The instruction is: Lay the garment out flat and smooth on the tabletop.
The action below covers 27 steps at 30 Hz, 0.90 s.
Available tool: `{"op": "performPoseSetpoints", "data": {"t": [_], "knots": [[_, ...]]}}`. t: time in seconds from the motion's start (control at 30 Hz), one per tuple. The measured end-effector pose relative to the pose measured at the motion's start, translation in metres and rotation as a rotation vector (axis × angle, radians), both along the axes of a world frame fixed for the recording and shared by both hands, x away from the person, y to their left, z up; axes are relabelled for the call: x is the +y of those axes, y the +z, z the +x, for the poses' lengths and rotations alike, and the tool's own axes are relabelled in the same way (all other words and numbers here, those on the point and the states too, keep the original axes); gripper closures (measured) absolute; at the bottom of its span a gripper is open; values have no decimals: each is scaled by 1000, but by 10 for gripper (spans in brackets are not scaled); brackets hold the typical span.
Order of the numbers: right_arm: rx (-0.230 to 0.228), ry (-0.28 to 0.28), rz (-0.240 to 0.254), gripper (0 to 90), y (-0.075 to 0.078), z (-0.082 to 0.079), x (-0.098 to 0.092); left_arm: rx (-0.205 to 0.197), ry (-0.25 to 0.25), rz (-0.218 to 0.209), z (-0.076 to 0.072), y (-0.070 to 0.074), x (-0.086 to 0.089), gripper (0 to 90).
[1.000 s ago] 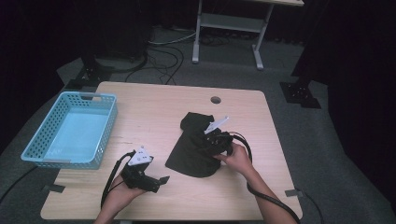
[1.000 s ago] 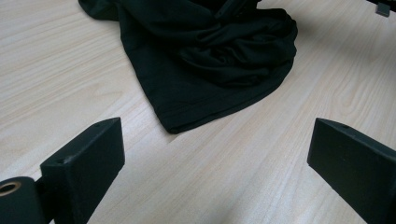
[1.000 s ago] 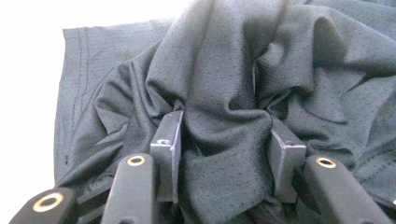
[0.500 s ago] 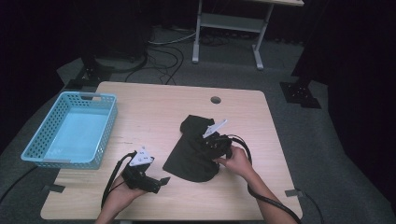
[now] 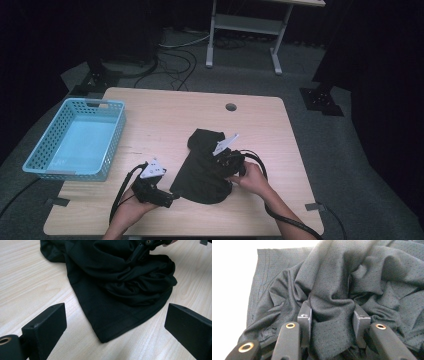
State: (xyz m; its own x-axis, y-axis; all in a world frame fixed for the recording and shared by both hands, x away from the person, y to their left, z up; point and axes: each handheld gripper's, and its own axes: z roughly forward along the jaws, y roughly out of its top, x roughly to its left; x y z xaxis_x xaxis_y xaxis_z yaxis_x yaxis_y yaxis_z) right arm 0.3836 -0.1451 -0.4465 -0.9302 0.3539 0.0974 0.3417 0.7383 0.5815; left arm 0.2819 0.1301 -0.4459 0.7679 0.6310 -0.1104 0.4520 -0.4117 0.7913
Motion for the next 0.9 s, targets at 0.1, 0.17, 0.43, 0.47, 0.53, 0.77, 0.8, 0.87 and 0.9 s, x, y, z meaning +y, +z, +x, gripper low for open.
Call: {"op": "performPoseSetpoints", "data": {"t": [0.1,0.17,0.43,0.47,0.53,0.77,0.8,0.87,0.9], "knots": [[1,13,-3,612,0,-4,3,1,-5,5,0,-1,-1,31],[2,25,-6,611,0,-7,6,1,-8,6,0,-1,-1,31],[6,76,-12,612,1,-18,18,6,-26,17,0,-3,-4,31],[9,80,-14,612,1,-19,19,6,-28,17,0,-3,-4,31],[11,92,-11,612,1,-22,23,7,-29,19,0,-3,-4,31],[25,121,-3,614,1,-29,30,10,-31,26,0,-4,-4,31],[26,125,-2,614,0,-30,31,10,-32,25,0,-4,-4,31],[30,132,-2,616,1,-31,32,13,-38,24,0,-5,-5,31],[31,136,-1,616,1,-32,33,15,-41,25,0,-5,-5,31]]}}
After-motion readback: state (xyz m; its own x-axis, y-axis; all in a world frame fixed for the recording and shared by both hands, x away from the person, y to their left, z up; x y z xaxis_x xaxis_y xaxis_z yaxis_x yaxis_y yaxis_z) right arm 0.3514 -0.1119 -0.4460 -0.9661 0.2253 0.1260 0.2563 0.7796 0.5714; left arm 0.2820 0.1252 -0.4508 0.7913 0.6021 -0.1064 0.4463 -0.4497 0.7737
